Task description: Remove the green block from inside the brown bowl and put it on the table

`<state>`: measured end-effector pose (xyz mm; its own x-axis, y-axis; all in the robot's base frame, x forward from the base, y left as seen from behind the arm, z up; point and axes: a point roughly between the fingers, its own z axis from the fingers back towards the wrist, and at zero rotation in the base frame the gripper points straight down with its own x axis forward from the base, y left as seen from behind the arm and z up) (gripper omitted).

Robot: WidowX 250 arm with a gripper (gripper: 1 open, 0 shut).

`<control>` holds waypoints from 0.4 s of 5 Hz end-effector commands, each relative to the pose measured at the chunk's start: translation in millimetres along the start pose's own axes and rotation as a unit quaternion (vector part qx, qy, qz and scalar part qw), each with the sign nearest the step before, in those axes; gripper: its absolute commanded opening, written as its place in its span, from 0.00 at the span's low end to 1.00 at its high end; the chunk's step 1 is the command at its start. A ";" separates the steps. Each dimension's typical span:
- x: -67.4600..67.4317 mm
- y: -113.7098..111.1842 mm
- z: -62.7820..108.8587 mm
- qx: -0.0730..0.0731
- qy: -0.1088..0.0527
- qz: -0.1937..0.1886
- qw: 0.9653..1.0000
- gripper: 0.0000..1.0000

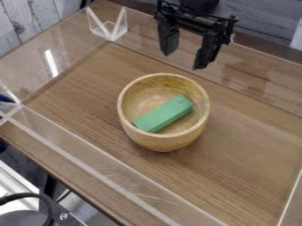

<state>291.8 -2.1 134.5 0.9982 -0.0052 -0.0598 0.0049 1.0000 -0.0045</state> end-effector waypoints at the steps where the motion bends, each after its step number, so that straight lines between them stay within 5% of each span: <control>1: -9.1 8.0 -9.5 -0.004 0.021 -0.013 1.000 1.00; 2: -23.9 19.1 -19.2 0.000 0.024 -0.029 0.999 1.00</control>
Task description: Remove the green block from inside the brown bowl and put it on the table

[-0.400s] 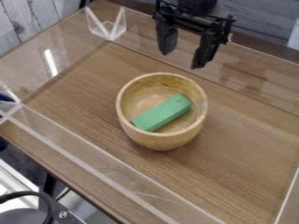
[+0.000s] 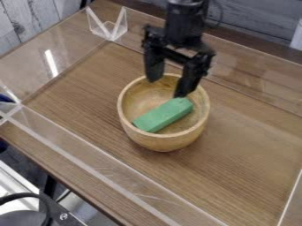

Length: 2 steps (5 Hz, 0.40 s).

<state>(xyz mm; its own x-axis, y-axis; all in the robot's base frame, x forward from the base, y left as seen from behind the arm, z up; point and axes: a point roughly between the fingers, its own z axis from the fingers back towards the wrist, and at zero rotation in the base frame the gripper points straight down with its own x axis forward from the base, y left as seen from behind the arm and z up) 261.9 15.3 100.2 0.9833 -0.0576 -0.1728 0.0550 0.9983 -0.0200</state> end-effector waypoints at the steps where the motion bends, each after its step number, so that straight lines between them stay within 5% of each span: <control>1: -6.4 14.4 -0.6 -0.005 -0.023 0.004 1.000 1.00; 2: -13.4 23.6 -20.5 -0.017 -0.009 0.011 1.000 1.00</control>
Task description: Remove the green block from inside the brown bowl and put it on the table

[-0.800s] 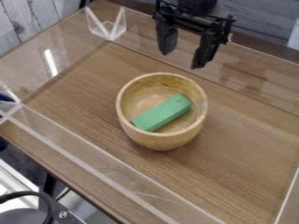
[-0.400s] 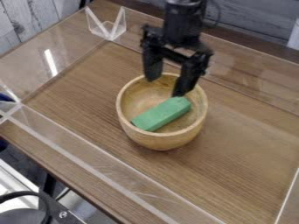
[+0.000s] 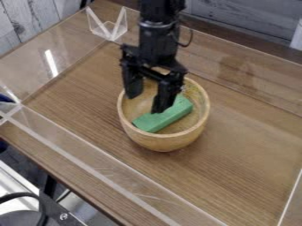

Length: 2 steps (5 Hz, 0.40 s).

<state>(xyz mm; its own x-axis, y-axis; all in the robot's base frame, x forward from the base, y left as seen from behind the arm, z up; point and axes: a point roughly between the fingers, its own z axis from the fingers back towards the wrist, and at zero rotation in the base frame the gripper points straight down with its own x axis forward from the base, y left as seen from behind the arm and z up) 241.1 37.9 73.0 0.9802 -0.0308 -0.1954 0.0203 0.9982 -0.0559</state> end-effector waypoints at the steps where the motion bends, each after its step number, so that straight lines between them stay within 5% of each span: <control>1: 6.4 -3.6 0.3 0.005 -0.023 0.020 1.000 1.00; 2: 11.3 -12.2 -7.5 0.011 -0.024 0.035 0.999 1.00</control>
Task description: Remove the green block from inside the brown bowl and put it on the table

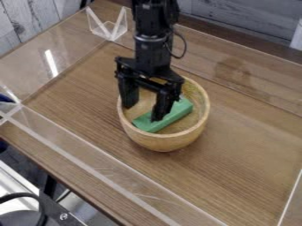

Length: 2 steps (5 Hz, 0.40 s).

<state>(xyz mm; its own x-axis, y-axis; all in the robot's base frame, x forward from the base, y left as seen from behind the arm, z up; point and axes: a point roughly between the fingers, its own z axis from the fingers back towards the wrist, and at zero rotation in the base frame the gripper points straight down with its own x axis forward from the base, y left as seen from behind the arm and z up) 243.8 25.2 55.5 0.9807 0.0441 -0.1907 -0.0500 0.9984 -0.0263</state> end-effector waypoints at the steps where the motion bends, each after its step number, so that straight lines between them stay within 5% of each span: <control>1: 9.5 -8.3 2.6 0.010 -0.022 0.009 1.000 1.00; 2: 5.6 -11.8 -4.5 0.000 -0.011 0.009 1.000 1.00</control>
<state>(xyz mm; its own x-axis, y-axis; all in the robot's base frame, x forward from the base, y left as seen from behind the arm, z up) 243.5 13.7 43.6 0.9774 0.0662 -0.2009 -0.0721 0.9972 -0.0221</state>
